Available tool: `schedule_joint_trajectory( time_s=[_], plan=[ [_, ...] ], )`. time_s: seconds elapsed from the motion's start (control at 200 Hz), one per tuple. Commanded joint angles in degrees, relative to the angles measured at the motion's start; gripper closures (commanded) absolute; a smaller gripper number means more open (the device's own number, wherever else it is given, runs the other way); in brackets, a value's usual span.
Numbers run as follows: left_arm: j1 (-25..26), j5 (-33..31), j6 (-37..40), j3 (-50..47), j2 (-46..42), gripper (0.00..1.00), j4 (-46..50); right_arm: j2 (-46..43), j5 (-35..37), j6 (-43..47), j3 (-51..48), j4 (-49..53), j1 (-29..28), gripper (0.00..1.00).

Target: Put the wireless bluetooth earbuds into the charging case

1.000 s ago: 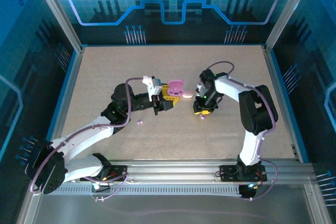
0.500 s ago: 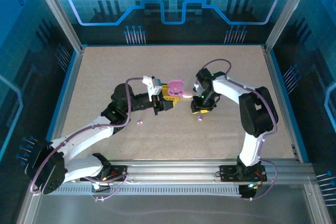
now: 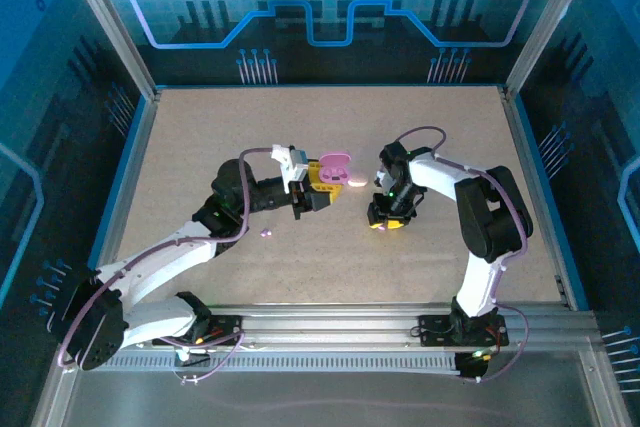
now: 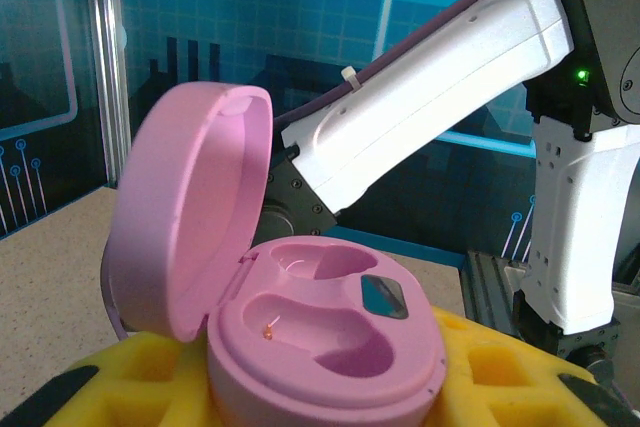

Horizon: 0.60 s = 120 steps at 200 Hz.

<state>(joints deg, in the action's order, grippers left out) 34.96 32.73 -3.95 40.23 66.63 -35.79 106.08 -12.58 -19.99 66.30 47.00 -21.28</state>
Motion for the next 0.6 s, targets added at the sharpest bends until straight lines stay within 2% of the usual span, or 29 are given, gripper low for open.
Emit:
schedule_joint_trajectory(
  time_s=[0.0,0.33,0.44,0.595],
  plan=[
    [0.3,-0.5,0.9,0.3,-1.4,0.68,-0.3,-0.4,-3.1,-0.7,-0.5,-0.3,-1.9,0.54],
    [0.2,-1.0,1.0,-0.1,-1.9,0.68,0.0,-1.8,-5.8,-5.2,0.6,-1.7,-5.5,0.54],
    [0.3,-0.7,0.7,-0.1,-1.5,0.68,-0.5,0.6,-4.9,-4.3,2.8,-2.0,-6.4,0.54],
    [0.2,-0.8,0.7,-0.1,-1.9,0.68,-0.1,3.4,-7.2,-3.9,5.8,-2.2,-7.1,0.54]
  ],
)
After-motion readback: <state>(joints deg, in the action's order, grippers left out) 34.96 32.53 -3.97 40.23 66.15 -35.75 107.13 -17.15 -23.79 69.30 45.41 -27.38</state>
